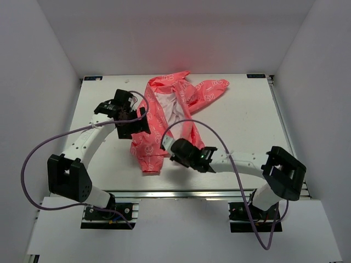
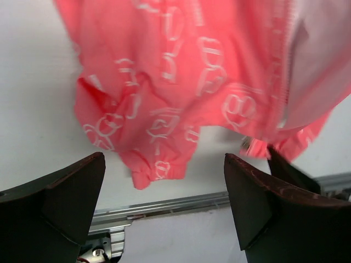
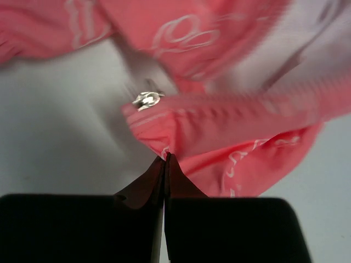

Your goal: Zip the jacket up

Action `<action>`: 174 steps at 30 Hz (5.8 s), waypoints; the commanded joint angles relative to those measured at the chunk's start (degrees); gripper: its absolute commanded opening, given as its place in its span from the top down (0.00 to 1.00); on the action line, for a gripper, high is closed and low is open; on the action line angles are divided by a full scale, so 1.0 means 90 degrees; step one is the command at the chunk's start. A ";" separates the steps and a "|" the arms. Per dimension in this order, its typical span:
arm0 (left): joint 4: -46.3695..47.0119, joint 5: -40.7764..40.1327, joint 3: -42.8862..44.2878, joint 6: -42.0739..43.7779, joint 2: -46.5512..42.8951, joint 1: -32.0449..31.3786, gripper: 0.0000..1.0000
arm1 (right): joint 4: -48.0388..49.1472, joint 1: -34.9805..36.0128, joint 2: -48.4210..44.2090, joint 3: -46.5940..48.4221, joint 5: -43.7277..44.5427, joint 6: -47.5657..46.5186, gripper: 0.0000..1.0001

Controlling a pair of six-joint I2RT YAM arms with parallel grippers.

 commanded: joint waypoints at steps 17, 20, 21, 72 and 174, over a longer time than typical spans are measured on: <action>0.0984 0.0494 -0.0492 0.0224 0.0136 0.0100 0.02 | -0.0745 0.0310 -0.0743 0.0278 -0.0557 0.2970 0.11; 0.1131 0.0649 -0.0532 0.0156 0.0106 0.0100 0.02 | -0.1106 0.0036 -0.0354 0.0619 -0.0771 0.3745 0.11; 0.1180 0.0727 -0.0542 0.0127 0.0097 0.0090 0.02 | -0.1253 -0.0061 -0.0217 0.0736 -0.0782 0.4202 0.11; 0.1493 0.0728 -0.1372 0.0224 -0.0714 0.0100 0.02 | -0.2475 -0.0648 0.1112 0.1217 0.0205 0.5427 0.32; 0.1110 -0.0816 0.0367 -0.0088 0.1728 -0.2400 1.00 | 0.0794 -0.3099 -0.0664 -0.0825 -0.4267 0.3933 1.00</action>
